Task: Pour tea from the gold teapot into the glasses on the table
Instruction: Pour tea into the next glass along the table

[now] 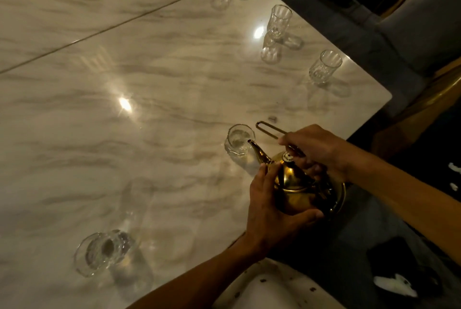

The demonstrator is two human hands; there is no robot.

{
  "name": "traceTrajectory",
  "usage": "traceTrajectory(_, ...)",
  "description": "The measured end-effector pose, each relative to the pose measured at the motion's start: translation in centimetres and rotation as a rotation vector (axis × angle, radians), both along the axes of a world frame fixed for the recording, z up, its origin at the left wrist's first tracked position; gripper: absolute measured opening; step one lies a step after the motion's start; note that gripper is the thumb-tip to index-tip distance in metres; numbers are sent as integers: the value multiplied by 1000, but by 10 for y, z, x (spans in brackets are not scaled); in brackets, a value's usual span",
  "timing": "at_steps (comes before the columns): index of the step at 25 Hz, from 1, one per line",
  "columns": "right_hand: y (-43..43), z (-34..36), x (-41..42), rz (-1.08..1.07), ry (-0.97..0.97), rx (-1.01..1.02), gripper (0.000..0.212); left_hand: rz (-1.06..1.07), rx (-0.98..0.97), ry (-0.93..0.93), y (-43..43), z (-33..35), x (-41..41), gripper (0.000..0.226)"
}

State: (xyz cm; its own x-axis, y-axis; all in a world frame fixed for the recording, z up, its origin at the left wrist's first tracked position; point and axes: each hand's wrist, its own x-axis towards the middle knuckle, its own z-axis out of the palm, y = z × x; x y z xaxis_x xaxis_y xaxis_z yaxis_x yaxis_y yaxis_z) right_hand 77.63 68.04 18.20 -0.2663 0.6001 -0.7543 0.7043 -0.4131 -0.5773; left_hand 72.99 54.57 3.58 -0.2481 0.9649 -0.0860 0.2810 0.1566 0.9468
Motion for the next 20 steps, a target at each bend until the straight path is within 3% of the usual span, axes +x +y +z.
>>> traceTrajectory(11, 11, 0, 25, 4, 175, 103, 40, -69, 0, 125, 26, 1, 3, 108)
traceTrajectory(20, 118, 12, 86, 63, 223, 164, 35, -27, 90, 194, 141, 7, 56, 113)
